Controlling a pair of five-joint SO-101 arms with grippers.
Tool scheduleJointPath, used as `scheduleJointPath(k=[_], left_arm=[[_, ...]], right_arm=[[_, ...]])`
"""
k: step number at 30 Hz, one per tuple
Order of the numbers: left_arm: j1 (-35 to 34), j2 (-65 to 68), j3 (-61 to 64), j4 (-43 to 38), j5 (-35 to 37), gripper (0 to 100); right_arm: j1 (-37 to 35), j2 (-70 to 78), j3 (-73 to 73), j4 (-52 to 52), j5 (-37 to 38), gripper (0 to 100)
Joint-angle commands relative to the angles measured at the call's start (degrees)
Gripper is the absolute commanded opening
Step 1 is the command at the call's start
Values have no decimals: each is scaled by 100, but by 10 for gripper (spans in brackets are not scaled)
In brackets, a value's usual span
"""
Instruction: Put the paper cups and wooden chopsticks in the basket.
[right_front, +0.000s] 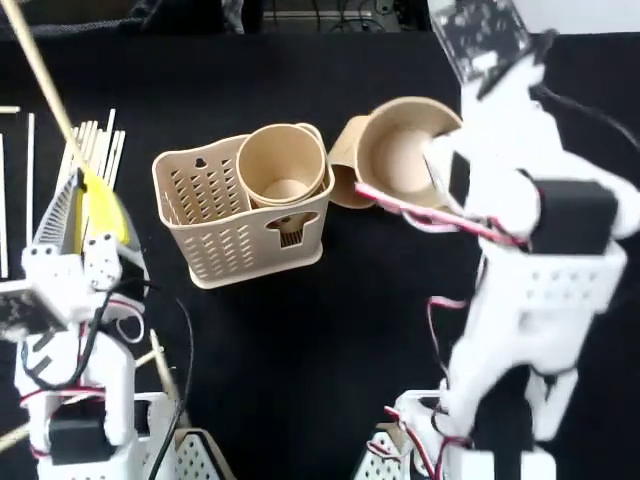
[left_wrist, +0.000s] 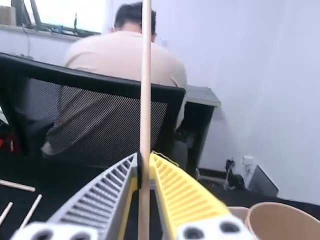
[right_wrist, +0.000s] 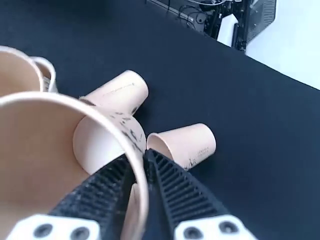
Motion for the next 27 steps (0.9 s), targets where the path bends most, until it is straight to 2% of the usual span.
scheduleJointPath(k=[1,4,6,11,19,21,23,27], left_arm=[[453,870,-1516,633,79,28],[919,1635,-2396,1152,105,29],[1059,2154,-2677,1108,105,29],[1068,2998,-2378,167,114,29],[1068,3051,-637,-1732,141,29],[1068,3051,-207,-2154,422,30],[1051,3051,57,-2488,721,30],[813,3051,48,-2752,800,30]], right_arm=[[-369,163,-576,193,-185,11],[-853,171,-910,193,-334,11],[-1134,207,-1138,193,-440,11],[-1547,207,-1446,193,-536,11],[-1802,470,-1446,149,-536,11],[-1943,690,-1402,149,-571,11],[-1987,998,-1446,149,-712,11],[-1960,1429,-1587,176,-844,11]])
